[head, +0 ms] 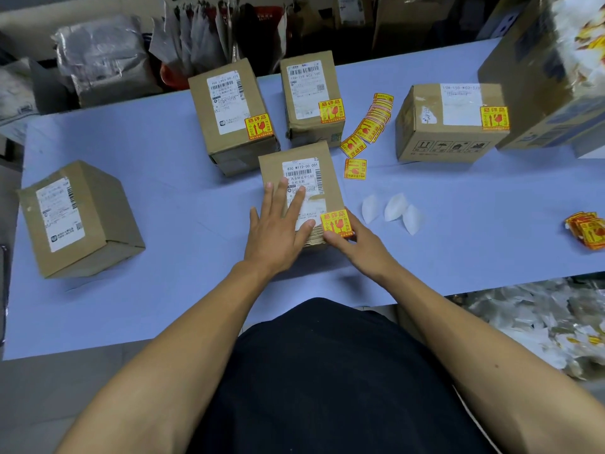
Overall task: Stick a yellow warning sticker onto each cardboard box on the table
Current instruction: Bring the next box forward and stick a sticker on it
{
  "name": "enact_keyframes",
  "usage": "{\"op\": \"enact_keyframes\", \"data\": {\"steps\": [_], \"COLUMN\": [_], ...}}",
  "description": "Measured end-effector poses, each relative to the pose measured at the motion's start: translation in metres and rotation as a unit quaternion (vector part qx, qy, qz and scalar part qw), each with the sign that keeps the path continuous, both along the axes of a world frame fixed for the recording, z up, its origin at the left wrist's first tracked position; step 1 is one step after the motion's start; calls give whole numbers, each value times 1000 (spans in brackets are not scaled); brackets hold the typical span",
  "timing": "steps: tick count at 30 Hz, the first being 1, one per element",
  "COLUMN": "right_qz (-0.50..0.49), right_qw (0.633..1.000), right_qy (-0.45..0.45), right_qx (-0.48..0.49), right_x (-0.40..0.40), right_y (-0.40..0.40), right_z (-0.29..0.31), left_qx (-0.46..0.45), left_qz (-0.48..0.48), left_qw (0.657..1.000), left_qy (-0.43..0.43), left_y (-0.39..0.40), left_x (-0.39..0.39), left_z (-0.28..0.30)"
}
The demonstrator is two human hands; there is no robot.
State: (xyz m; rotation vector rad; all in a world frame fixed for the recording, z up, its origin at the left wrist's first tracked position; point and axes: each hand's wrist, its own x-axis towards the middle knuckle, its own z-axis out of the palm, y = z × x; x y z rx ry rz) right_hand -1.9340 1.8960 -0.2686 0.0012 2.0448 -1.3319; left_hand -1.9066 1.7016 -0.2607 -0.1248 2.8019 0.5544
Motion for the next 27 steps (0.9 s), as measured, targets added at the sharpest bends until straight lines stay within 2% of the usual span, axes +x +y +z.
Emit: {"op": "enact_keyframes", "data": {"steps": [2,4,6,8,10,12,15,19,27], "right_qz": [-4,-47,-97,-116,-107,-94,-67,-51,-31], "right_qw": [1000,998,994,992,992,992,990,986,990], "right_qy": [-20,-36,-38,-43,-49,-71,-110,-137,-122], "right_qx": [-17,-20,-32,-38,-42,-47,-59,-83,-67], "right_x": [-4,-13,-28,-45,-60,-70,-76,-80,-76], "right_y": [6,8,6,-4,-17,-27,-39,-37,-48], "right_z": [-4,-3,-2,1,0,-5,-13,-45,-33], "left_qx": [65,152,252,357,440,485,493,514,525], "left_qz": [35,146,296,413,474,482,452,439,439], "left_qw": [997,975,920,838,762,728,741,736,728], "left_qy": [31,69,54,15,-25,-53,-52,-36,-31], "left_y": [-1,0,2,1,-4,-9,-8,-5,-10], "left_x": [0,-1,-7,-16,-27,-33,-37,-37,-33], "left_z": [2,5,9,6,1,-5,-10,-16,-16]}}
